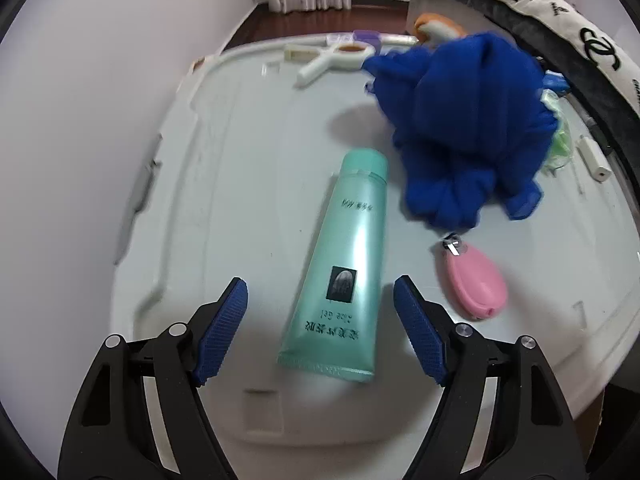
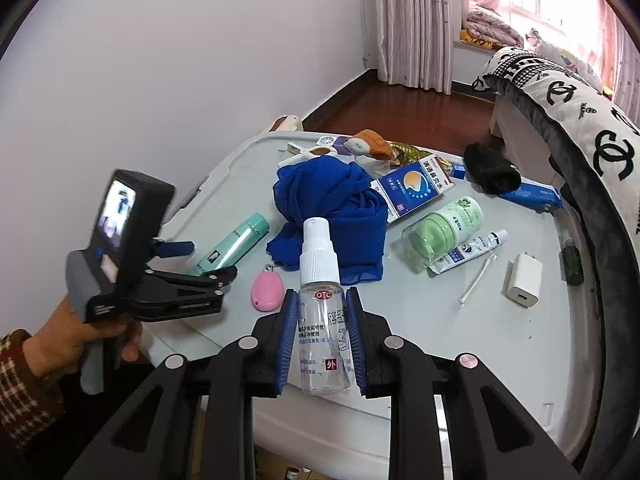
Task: Collect trash
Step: 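Grasp the teal tube with the left gripper while the right gripper holds the spray bottle, then carry the tube and spray bottle over the cardboard box and release both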
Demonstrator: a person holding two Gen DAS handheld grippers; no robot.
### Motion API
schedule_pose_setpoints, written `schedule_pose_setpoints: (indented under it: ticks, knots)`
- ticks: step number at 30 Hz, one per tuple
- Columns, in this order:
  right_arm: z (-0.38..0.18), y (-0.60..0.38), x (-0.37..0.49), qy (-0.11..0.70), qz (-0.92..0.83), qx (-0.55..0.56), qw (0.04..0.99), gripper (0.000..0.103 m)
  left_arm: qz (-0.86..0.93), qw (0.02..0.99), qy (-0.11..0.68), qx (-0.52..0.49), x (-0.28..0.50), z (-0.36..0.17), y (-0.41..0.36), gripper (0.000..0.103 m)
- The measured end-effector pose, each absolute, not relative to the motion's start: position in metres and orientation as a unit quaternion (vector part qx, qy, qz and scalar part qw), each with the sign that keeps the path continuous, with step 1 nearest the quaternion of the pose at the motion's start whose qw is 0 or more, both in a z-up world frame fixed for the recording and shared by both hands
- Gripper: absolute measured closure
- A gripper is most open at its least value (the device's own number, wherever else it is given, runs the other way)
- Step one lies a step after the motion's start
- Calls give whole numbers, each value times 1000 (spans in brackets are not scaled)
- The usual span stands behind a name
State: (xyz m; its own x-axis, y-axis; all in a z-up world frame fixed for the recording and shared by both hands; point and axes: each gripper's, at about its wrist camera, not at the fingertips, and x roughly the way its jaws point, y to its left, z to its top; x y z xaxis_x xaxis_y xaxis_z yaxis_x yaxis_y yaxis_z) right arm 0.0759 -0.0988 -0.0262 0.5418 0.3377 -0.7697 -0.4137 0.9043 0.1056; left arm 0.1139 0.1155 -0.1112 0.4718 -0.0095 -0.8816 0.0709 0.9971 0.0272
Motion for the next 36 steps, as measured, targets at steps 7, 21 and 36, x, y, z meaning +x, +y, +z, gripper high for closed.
schedule_pose_setpoints:
  ticks: [7,21,36]
  knots:
    - [-21,-99,74,418,211,-44,883,78,-13,870,493,29,104,-107,117,63]
    - [-17,-114,26,414,204,-38,886,78,-75,888,450,64,4,-50,83,76]
    - [-44,-123,-19,437,187,-44,879,78,-89,892,440,53,-36,-50,72,79]
